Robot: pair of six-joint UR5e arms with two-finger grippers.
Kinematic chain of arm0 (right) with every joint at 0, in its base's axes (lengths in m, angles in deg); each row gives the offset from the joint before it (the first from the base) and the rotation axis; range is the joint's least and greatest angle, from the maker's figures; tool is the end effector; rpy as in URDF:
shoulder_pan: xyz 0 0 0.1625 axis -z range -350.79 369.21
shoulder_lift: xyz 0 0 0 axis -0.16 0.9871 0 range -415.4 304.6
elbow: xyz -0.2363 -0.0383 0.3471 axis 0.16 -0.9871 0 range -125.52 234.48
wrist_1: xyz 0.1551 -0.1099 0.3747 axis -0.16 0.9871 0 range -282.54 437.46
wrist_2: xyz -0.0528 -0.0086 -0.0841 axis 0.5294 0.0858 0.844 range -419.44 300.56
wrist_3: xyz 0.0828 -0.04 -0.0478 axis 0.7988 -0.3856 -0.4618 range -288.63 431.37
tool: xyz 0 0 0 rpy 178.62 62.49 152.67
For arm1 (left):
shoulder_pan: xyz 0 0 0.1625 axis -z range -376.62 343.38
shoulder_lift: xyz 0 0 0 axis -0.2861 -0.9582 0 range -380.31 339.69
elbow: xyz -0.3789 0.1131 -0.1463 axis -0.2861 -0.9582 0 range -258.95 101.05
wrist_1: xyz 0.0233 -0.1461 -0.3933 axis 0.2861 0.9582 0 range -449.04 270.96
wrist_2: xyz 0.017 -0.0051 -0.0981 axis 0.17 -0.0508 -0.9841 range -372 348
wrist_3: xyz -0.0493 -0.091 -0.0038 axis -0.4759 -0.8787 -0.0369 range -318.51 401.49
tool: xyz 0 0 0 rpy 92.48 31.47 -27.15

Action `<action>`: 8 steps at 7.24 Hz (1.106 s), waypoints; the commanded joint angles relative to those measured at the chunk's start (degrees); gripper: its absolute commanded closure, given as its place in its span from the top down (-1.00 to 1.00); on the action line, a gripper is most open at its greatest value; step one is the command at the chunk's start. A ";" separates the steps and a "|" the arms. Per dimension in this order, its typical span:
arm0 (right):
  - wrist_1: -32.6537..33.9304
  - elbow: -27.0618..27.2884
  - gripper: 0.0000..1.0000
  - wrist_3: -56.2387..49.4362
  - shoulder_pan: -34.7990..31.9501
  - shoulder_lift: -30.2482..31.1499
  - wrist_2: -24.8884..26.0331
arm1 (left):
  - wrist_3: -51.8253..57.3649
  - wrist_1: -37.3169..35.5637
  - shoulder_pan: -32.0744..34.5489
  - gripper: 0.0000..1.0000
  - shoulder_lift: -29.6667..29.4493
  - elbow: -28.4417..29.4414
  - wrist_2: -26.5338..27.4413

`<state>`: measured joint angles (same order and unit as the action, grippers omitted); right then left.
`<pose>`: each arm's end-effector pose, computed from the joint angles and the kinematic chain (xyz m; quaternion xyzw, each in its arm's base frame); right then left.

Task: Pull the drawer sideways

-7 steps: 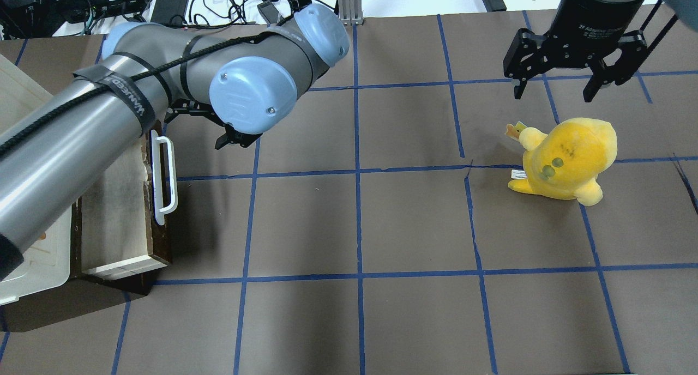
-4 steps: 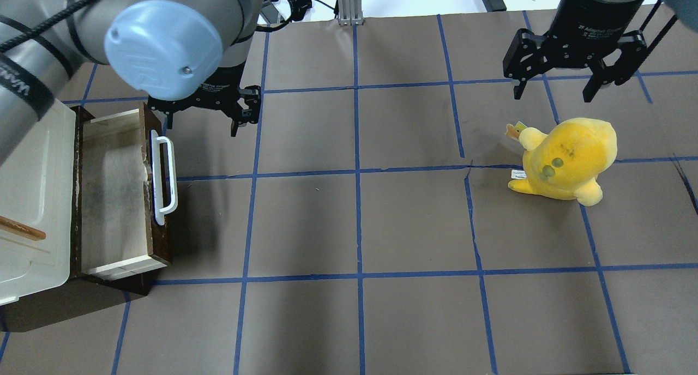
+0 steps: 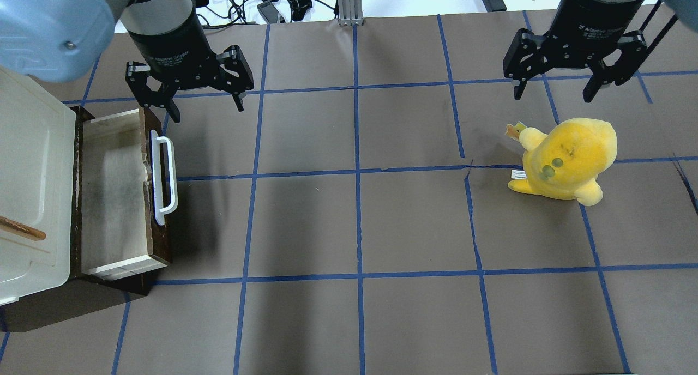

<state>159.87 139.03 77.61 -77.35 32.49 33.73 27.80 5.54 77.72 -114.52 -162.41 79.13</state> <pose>0.0971 -0.5117 0.4966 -0.0833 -0.9955 -0.0362 0.0285 -0.1707 -0.5132 0.4919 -0.0813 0.9964 0.0178 0.0129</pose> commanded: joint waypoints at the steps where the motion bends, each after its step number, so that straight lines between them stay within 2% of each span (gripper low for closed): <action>1: -0.06 0.00 1.00 0.00 0.07 0.00 0.00 | 8.49 -0.18 -1.44 1.00 1.14 0.22 -1.57; 3: -0.06 0.00 1.00 0.00 0.07 0.00 0.00 | 10.77 -0.10 -3.46 1.00 1.92 0.66 -1.57; 8: 0.02 0.00 1.00 0.00 0.07 0.00 0.00 | 10.53 0.43 -3.47 1.00 5.09 -0.21 -0.69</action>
<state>159.87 139.04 77.62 -77.35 32.49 33.73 38.35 5.82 74.18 -110.27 -162.24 78.24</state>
